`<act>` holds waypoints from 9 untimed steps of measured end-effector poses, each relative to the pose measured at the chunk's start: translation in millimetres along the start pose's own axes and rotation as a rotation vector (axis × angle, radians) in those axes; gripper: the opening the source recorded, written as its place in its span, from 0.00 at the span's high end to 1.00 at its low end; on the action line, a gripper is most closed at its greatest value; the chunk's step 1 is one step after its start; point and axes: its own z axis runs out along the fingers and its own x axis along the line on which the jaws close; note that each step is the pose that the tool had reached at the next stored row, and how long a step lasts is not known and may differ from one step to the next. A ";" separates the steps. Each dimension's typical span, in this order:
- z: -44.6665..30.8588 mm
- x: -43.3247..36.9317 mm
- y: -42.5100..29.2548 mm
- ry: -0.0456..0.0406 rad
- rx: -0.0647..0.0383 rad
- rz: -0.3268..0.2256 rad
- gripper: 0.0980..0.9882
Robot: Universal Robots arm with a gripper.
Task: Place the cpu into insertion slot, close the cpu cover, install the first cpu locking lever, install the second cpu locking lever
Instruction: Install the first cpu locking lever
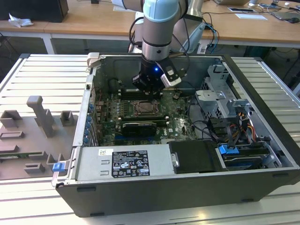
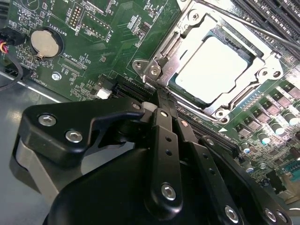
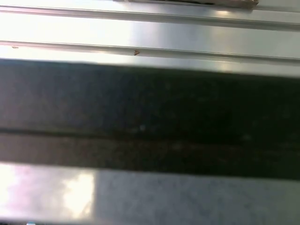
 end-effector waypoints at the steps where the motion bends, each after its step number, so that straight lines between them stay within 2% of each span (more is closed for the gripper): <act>1: 0.3 0.0 0.0 0.0000 0.000 0.000 0.99; 9: 2.5 0.1 -0.2 0.0002 0.000 0.000 0.99</act>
